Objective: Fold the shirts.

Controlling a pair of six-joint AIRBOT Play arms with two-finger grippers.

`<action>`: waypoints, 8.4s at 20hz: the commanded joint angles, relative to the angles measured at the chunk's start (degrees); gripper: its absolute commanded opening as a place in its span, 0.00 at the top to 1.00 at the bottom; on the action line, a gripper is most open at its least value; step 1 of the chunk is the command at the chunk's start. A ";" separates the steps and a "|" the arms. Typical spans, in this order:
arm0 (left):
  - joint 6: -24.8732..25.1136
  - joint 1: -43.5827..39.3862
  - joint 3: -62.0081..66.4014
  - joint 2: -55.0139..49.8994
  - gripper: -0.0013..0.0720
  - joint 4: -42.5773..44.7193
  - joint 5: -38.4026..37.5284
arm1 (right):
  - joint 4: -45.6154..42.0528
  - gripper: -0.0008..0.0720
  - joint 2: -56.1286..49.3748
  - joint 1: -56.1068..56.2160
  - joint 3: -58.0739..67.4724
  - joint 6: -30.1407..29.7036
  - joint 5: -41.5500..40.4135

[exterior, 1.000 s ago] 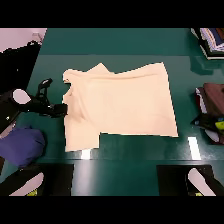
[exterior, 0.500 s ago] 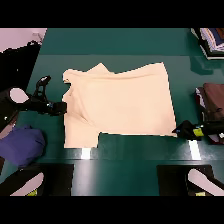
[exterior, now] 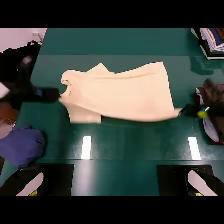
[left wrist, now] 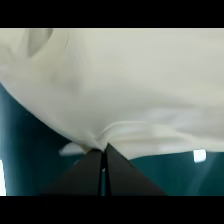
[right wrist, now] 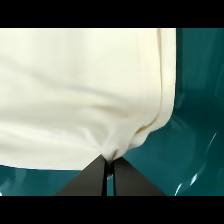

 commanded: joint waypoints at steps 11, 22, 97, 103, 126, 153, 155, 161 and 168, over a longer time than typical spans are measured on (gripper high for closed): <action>0.02 0.04 64.35 5.81 0.95 -0.81 -4.52 | -3.02 0.96 13.25 -6.99 58.23 0.33 -3.65; 0.13 0.02 46.01 -8.68 0.95 -2.43 -10.49 | 0.39 0.96 -12.28 -11.91 59.71 6.16 20.57; 9.07 -8.07 -30.10 -1.95 0.95 -25.90 4.24 | -11.06 0.39 -0.68 -21.90 -14.36 4.74 9.81; 9.07 -8.07 -30.10 -1.92 0.95 -25.81 5.53 | -6.45 0.40 -2.45 -17.55 -19.43 4.81 3.19; 1.53 -8.07 -12.98 8.44 0.95 -7.39 -6.75 | -14.58 0.96 5.49 -8.13 4.13 5.42 18.23; 3.02 -10.34 18.16 -30.56 0.94 -8.17 0.07 | 2.25 0.34 -39.10 -14.82 25.07 -2.51 12.90; 2.99 -12.50 18.16 -30.75 0.94 -8.22 2.29 | 6.45 0.34 -41.42 -14.84 23.89 -3.82 12.90; 2.82 -18.18 18.16 -31.32 0.95 -8.61 5.44 | 7.04 0.50 -45.18 -9.40 24.09 -3.96 11.63; 2.56 -23.12 25.29 -43.82 0.95 -15.02 8.00 | 19.63 0.96 -35.80 -7.10 32.48 -5.70 19.39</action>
